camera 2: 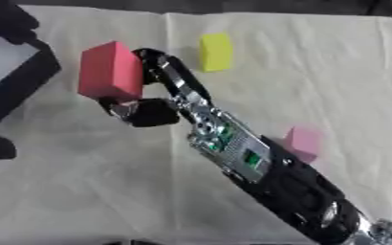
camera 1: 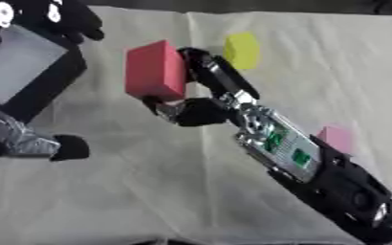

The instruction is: Pick up the objects with one hand, pass them to the other hand, and then place them into the box on the other side of the table.

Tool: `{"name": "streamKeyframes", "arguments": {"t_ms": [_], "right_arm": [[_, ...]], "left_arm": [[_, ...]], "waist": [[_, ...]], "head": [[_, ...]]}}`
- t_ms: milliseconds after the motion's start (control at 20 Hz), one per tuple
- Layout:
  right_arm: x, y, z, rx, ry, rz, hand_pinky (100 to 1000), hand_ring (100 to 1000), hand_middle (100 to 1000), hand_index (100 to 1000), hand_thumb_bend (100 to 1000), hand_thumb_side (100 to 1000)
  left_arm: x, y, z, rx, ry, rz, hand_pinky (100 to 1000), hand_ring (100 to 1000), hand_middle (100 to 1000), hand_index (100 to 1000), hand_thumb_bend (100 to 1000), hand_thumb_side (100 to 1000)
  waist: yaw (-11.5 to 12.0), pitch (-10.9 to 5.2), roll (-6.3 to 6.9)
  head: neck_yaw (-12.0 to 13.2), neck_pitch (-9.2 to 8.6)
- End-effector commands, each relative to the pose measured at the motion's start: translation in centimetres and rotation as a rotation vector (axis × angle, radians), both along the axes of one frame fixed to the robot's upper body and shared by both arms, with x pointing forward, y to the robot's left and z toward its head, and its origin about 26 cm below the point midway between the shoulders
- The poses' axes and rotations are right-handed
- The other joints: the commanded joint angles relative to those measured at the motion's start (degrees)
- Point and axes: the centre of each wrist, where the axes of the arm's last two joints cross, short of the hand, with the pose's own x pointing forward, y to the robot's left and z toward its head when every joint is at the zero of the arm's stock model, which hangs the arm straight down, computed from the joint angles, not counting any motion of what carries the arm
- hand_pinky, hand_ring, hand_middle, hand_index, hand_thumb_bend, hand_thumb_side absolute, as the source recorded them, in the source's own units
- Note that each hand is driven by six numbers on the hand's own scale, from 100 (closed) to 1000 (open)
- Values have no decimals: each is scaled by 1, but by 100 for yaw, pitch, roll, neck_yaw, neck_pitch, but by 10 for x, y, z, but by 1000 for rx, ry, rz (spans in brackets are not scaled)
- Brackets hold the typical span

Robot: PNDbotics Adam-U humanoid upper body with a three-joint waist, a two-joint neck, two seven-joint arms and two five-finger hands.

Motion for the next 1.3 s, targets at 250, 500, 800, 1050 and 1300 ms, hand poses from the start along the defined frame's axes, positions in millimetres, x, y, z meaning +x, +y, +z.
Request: {"name": "streamKeyframes", "arguments": {"t_ms": [250, 500, 800, 1050, 1300], "right_arm": [[0, 5, 4, -17, -48, 1, 763, 620, 342, 432, 396, 100], [-8, 1, 1, -23, -98, -2, 759, 615, 342, 432, 399, 100], [-10, 6, -1, -26, -117, 14, 754, 609, 339, 428, 416, 100], [-12, 11, -1, -37, -124, 33, 754, 607, 338, 427, 427, 100], [-13, 18, 2, -43, -142, 60, 753, 606, 338, 427, 427, 100]], "left_arm": [[-7, -11, 6, 66, -68, 21, 849, 792, 841, 867, 716, 296], [-8, -18, 9, 84, -71, 76, 843, 790, 829, 856, 744, 249], [-11, -32, 7, 80, -86, 156, 832, 783, 818, 844, 734, 256], [-2, -39, 4, 43, -115, 213, 830, 780, 817, 844, 747, 244], [13, -51, -7, 45, -74, 234, 834, 779, 819, 843, 756, 235]], "waist": [[0, -108, 30], [-39, -96, 36], [-87, -73, 37], [-144, -51, 32], [-175, -25, 28]], "head": [[-17, 31], [-28, 31], [49, 31], [144, 31], [231, 31]]}}
